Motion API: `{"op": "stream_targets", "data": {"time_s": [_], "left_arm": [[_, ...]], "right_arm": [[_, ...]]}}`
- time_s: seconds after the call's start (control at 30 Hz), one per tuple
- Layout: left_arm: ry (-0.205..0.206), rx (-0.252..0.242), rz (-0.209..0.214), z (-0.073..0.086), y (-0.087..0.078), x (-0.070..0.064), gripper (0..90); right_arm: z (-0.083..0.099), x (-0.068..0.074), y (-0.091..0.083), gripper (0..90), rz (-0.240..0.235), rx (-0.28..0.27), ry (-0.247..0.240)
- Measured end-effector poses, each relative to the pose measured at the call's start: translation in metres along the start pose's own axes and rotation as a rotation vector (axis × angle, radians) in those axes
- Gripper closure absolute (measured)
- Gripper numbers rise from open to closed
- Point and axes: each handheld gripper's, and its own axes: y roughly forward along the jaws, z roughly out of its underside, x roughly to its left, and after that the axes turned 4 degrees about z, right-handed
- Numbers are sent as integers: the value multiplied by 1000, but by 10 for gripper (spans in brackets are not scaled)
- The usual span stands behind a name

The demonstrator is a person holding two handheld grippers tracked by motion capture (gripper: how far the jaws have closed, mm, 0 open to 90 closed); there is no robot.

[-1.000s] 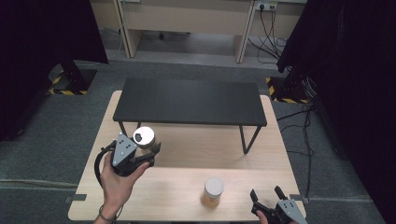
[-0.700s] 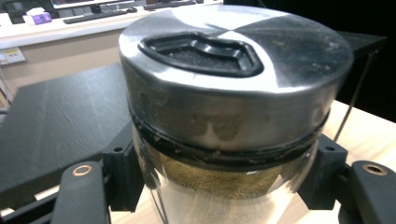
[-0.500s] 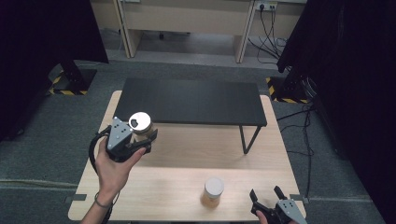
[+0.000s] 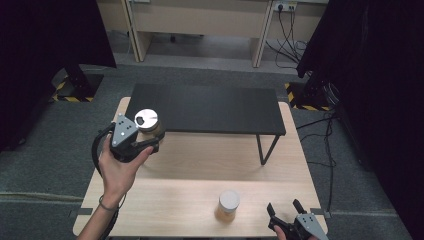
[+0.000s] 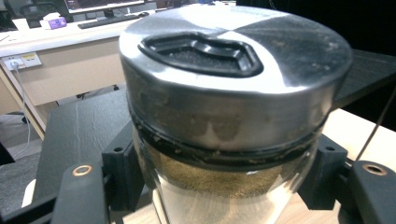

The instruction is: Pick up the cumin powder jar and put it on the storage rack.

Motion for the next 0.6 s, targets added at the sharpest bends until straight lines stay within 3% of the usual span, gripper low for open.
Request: {"op": "stream_targets", "data": {"time_s": [0.6], "left_arm": [[0,-4,-12,-25,17,12,303]], "right_arm": [[0,-2,0,21,3,2,6]]}}
